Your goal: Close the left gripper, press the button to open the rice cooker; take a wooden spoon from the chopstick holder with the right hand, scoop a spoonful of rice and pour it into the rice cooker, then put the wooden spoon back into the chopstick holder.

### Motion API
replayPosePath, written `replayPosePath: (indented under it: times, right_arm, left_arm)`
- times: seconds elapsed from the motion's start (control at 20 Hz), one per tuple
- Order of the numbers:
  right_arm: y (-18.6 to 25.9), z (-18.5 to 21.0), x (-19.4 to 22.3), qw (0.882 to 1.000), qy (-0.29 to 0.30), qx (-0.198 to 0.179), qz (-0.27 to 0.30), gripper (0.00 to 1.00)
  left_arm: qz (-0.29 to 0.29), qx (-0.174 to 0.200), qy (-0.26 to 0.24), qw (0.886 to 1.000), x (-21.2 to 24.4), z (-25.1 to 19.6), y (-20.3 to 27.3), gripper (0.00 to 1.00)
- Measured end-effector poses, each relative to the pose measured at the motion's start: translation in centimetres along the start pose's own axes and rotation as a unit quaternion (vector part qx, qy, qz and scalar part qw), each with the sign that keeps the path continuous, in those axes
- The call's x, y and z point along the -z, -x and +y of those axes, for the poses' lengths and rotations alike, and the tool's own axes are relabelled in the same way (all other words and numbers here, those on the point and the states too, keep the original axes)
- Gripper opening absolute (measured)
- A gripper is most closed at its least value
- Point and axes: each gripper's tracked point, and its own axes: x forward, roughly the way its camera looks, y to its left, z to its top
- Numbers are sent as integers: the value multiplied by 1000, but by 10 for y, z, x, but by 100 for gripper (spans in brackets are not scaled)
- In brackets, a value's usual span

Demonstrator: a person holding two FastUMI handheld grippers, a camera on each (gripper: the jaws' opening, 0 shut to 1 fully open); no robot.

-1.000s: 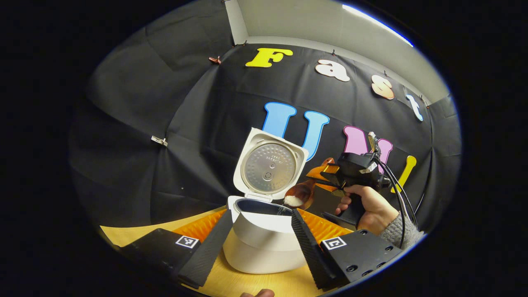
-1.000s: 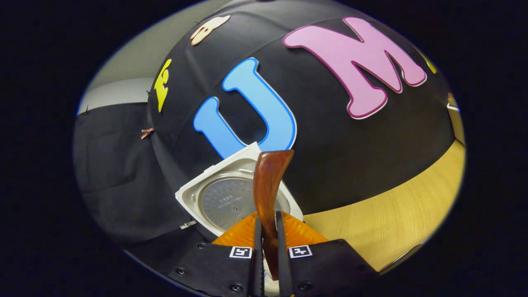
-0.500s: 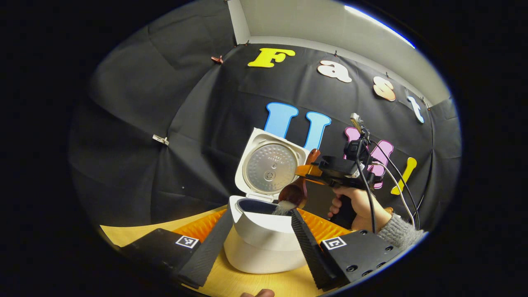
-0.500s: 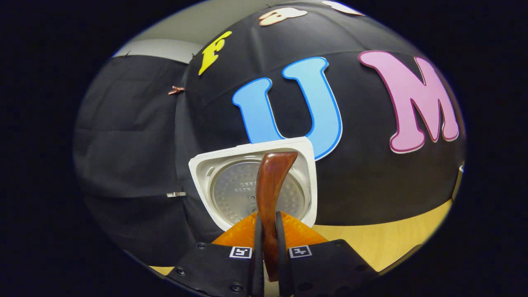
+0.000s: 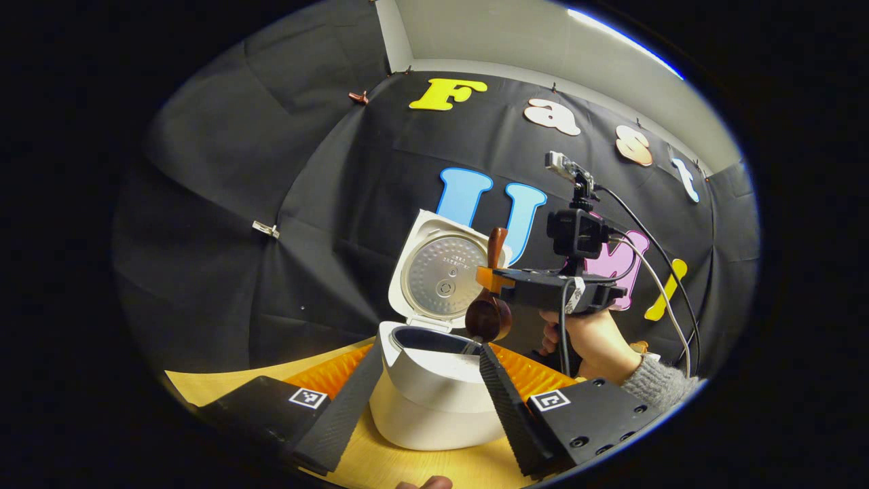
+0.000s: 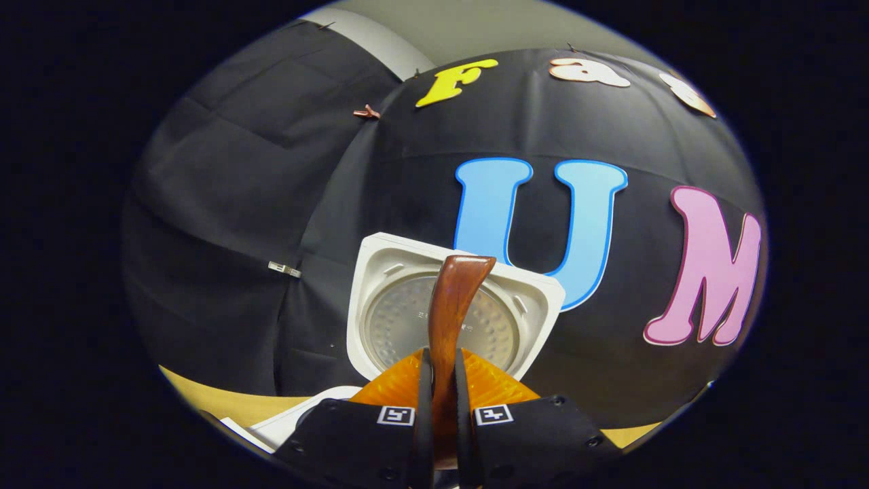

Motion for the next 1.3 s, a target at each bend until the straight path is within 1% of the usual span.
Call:
replayPosePath:
  times: [0.1, 0.2, 0.25, 0.35, 0.4, 0.5, 0.55, 0.75, 0.8, 0.9, 0.95, 1.1, 1.2, 1.3]
  right_arm:
    - [1, 8, 1, 1000, 8, -8, 1, 17]
    - [2, 8, 3, 1000, 12, -5, 3, 17]
    - [2, 4, 6, 1000, 0, -1, 10, 17]
    - [1, 1, 14, 998, -59, -2, 34, 18]
    - [1, -1, 18, 994, -101, -3, 49, 18]
    - [4, -5, 28, 980, -186, -5, 71, 18]
    - [7, -10, 30, 974, -214, -4, 72, 18]
    - [28, -42, 18, 964, -261, 12, 48, 18]
    - [35, -50, 12, 958, -285, 15, 37, 18]
    - [47, -69, -2, 940, -339, 14, 16, 18]
    - [48, -77, -5, 935, -354, 13, 13, 16]
    - [60, -94, 4, 930, -367, 19, 24, 15]
    - [75, -110, 0, 923, -385, 20, 13, 15]
    - [97, -134, -5, 920, -390, 29, 1, 14]
  left_arm:
    - [-1, 0, -1, 1000, -1, 0, 1, 93]
    - [-1, -1, 0, 1000, -2, 1, 1, 93]
    - [-1, -1, 1, 1000, -1, 1, 1, 93]
    - [0, -3, 3, 1000, -2, 2, 1, 93]
    - [-1, -3, 3, 1000, -3, 2, 1, 93]
    - [-2, -3, 3, 1000, -3, 2, 2, 93]
    - [-3, -2, 4, 1000, -4, 2, 2, 93]
    - [-2, -3, 7, 1000, -4, 3, 3, 93]
    - [-3, -3, 7, 1000, -4, 2, 3, 93]
    - [-4, -4, 7, 1000, -5, 1, 4, 93]
    - [-4, -4, 6, 1000, -5, -1, 3, 93]
    - [-4, -3, 1, 1000, -6, -5, 4, 93]
    - [-6, 1, -3, 1000, -7, -10, 4, 93]
    - [-5, 5, -7, 1000, -5, -15, 4, 93]
